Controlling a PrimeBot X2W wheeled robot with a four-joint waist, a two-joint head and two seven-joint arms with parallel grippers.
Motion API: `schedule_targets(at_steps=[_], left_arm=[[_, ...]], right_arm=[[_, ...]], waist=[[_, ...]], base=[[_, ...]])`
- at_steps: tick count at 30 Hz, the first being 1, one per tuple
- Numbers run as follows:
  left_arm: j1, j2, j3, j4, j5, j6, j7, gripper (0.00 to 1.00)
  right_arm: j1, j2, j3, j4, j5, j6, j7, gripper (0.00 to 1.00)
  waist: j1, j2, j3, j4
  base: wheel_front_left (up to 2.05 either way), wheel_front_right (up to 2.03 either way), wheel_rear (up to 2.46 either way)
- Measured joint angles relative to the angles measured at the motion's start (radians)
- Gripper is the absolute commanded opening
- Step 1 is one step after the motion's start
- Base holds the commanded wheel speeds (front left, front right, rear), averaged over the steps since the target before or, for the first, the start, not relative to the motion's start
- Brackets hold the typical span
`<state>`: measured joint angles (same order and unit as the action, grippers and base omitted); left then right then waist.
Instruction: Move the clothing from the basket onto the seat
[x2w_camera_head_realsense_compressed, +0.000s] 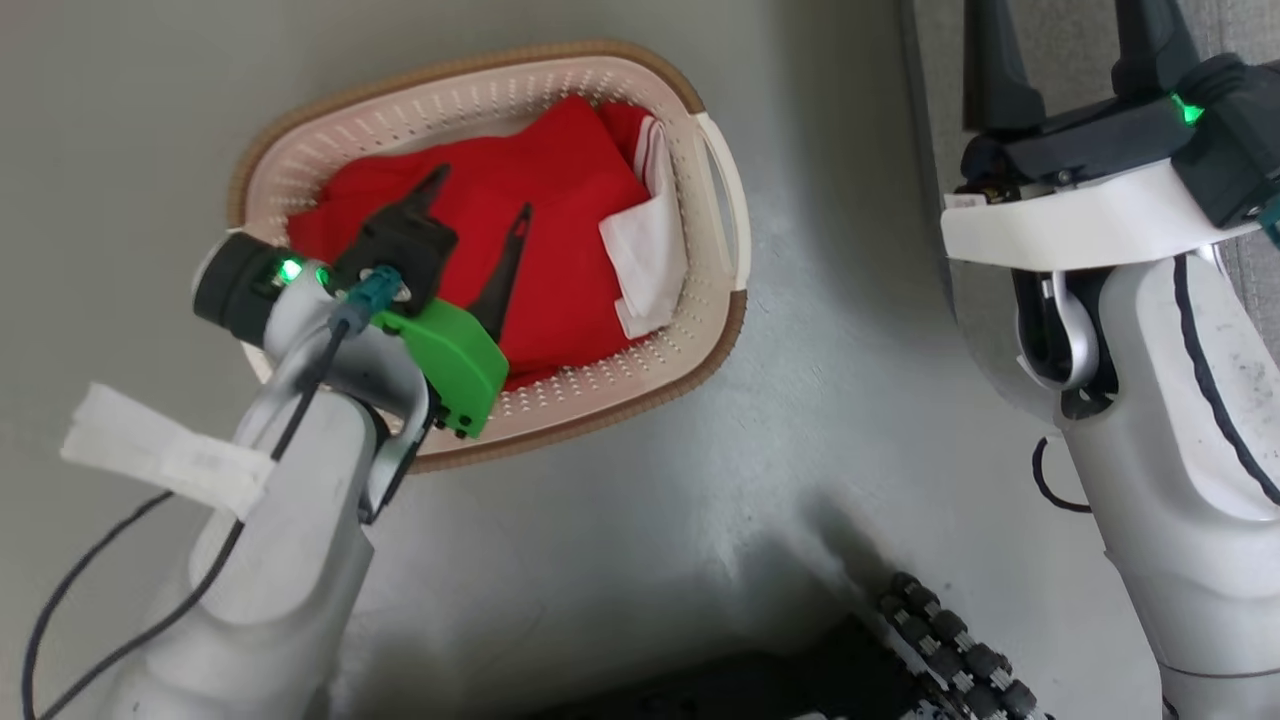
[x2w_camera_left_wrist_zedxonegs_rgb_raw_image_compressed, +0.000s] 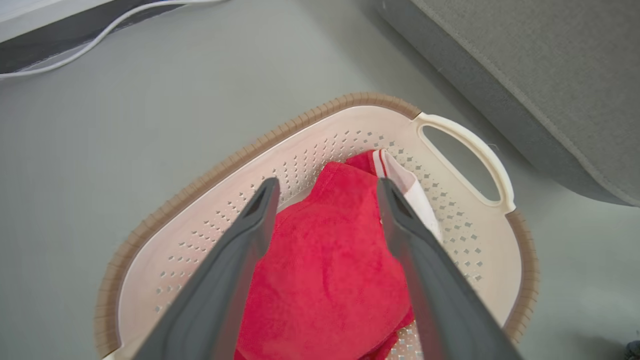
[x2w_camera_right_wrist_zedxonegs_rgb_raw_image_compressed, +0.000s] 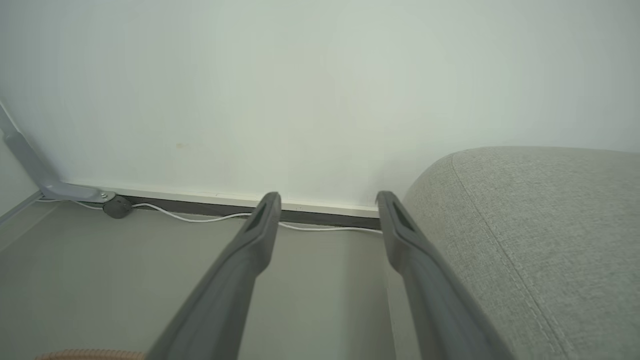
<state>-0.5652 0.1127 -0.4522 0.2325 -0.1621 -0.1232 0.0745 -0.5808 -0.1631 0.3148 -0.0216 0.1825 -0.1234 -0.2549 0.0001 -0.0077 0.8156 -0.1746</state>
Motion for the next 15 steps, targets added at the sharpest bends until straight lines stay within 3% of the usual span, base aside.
schedule_targets(at_steps=[9,15], left_arm=[[-0.076,0.053,0.038,0.058,0.053,0.022,0.119,1.00],[-0.094,0.070,0.040,0.091,0.061,0.022,0.154,1.00]], right_arm=[[-0.062,0.075,-0.019,-0.014,0.001,0.001,0.000,1.00],[-0.074,0.082,-0.042,-0.010,0.001,0.001,0.000,1.00]], waist=[[0.0000,0.0000,0.129,-0.054],[-0.0001,0.0000,0.192,-0.095]], base=[[0.00,0.00,0.00],[0.00,0.00,0.00]])
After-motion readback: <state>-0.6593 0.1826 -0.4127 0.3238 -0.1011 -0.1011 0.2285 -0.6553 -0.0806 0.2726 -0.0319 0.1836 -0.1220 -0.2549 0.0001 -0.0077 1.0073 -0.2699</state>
